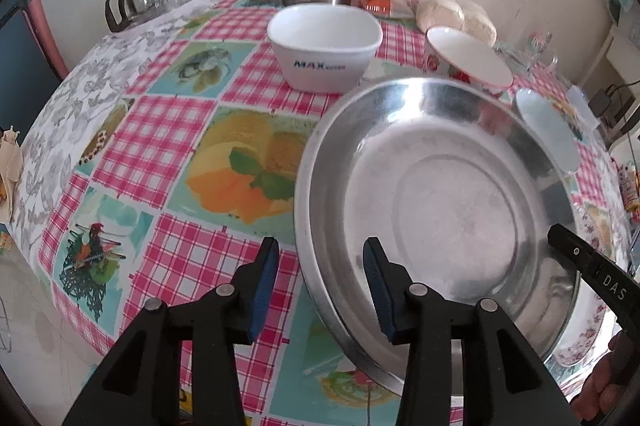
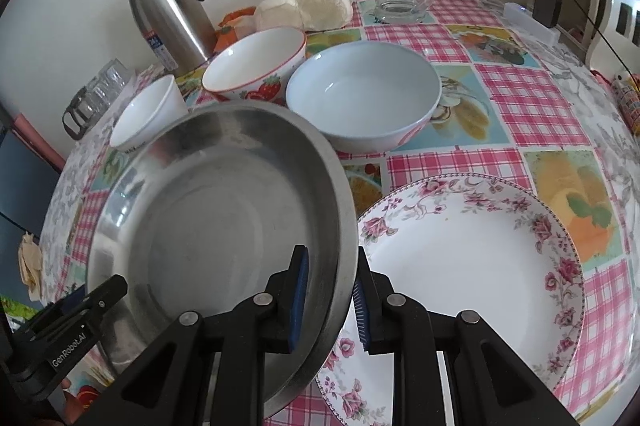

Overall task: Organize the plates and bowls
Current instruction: 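Lower the steel basin and open both grippers, then move both grippers to the rim of the pink floral plate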

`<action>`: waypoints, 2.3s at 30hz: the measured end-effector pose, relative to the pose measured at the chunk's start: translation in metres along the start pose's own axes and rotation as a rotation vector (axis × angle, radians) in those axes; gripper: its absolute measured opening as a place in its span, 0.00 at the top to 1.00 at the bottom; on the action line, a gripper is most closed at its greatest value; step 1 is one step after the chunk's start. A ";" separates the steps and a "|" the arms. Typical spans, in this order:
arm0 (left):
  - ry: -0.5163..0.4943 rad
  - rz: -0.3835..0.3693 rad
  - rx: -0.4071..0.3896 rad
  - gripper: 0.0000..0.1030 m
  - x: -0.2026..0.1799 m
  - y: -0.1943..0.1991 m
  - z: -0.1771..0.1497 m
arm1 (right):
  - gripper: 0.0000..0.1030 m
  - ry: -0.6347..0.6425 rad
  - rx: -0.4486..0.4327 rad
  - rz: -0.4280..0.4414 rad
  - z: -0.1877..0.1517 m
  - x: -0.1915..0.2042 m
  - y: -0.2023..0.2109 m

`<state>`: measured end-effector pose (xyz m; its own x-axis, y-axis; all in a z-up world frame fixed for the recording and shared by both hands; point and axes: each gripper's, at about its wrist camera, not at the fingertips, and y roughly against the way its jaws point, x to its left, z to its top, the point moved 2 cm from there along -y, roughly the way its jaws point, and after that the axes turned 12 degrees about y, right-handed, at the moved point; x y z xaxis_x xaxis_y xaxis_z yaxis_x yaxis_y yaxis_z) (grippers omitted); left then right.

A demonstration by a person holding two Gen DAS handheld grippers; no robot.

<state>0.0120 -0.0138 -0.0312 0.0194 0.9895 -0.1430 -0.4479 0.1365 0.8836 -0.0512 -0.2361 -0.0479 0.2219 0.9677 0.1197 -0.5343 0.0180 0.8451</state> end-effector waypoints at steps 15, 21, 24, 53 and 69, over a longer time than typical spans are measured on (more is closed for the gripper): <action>0.013 0.001 -0.110 0.48 0.003 0.024 0.007 | 0.77 -0.012 -0.142 -0.016 0.015 0.001 0.045; -0.001 0.019 -0.083 0.35 0.001 0.018 0.005 | 0.68 0.071 -0.120 -0.040 0.015 0.019 0.039; -0.006 0.031 -0.075 0.27 0.001 0.016 0.004 | 0.48 0.119 -0.125 -0.070 0.014 0.028 0.038; 0.043 0.055 -0.209 0.06 0.007 0.041 0.015 | 0.00 0.126 -0.196 -0.107 0.020 0.030 0.051; -0.077 -0.116 -0.249 0.06 -0.061 0.078 -0.009 | 0.00 -0.188 -0.237 -0.210 -0.003 -0.059 0.093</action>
<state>-0.0322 -0.0636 0.0419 0.1471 0.9700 -0.1936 -0.6440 0.2425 0.7256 -0.1165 -0.2910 0.0219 0.4808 0.8741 0.0688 -0.6307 0.2903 0.7197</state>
